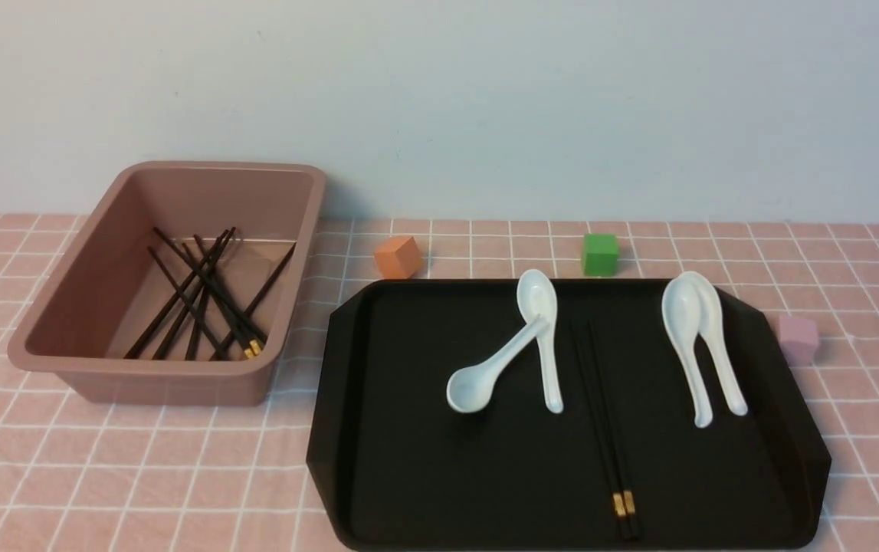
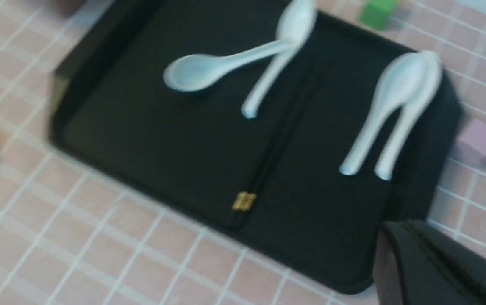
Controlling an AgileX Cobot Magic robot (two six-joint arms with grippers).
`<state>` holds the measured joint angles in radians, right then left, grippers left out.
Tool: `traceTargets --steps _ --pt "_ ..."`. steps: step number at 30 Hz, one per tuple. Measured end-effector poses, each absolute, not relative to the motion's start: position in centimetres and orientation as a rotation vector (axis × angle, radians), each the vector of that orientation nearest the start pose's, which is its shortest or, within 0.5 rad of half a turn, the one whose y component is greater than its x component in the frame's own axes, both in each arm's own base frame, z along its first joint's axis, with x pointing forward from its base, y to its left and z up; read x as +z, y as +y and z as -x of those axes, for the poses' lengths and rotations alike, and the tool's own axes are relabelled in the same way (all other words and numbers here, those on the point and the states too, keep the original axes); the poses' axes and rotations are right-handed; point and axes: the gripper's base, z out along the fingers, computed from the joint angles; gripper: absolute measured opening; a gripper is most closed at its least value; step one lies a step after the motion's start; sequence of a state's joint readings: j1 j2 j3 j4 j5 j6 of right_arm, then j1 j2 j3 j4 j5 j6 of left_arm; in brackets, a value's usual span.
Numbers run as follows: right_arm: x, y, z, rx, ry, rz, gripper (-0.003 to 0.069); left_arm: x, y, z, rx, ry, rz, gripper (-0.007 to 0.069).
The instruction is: On pink tablecloth take chopsticks from black tray and put them in box.
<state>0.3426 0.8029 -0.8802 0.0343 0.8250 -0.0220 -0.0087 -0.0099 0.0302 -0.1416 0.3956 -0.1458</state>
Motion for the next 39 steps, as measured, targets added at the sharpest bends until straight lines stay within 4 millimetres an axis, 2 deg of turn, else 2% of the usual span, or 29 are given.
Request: traceTargets --steps 4,5,6,8,9,11,15,18,23,39 --pt "29.4 1.8 -10.3 0.126 2.036 0.153 -0.0009 16.8 -0.5 -5.2 -0.245 1.89 0.217 0.0239" --pt "29.4 1.7 -10.3 0.122 2.036 0.143 -0.0009 16.8 -0.5 -5.2 -0.245 1.89 0.217 0.0239" --pt "26.9 0.9 -8.7 0.082 1.972 0.072 -0.0006 16.8 -0.5 -5.2 -0.245 1.89 0.217 0.0239" --pt "24.7 0.4 -7.6 0.046 1.927 0.034 -0.0006 16.8 -0.5 -5.2 -0.245 1.89 0.217 0.0239" --pt "24.3 0.4 -7.4 0.042 1.921 0.031 -0.0006 16.8 -0.5 -5.2 -0.245 1.89 0.217 0.0239" --pt "21.5 0.0 -6.3 -0.01 1.897 0.027 -0.0006 16.8 -0.5 -5.2 -0.245 1.89 0.217 0.0239" --pt "18.5 0.0 -5.4 -0.022 1.871 0.022 -0.0006 16.8 -0.5 -5.2 -0.245 1.89 0.217 0.0239" --pt "17.5 0.0 -5.3 -0.002 1.874 -0.008 -0.0006 16.8 -0.5 -5.2 -0.245 1.89 0.217 0.0239" --pt "17.4 -0.1 -5.2 0.031 1.873 -0.063 -0.0005 16.8 -0.5 -5.2 -0.246 1.89 0.218 0.0239" --pt "17.4 -0.1 -5.2 0.026 1.874 -0.062 0.0005 16.8 -0.5 -5.2 -0.246 1.89 0.218 0.0239"
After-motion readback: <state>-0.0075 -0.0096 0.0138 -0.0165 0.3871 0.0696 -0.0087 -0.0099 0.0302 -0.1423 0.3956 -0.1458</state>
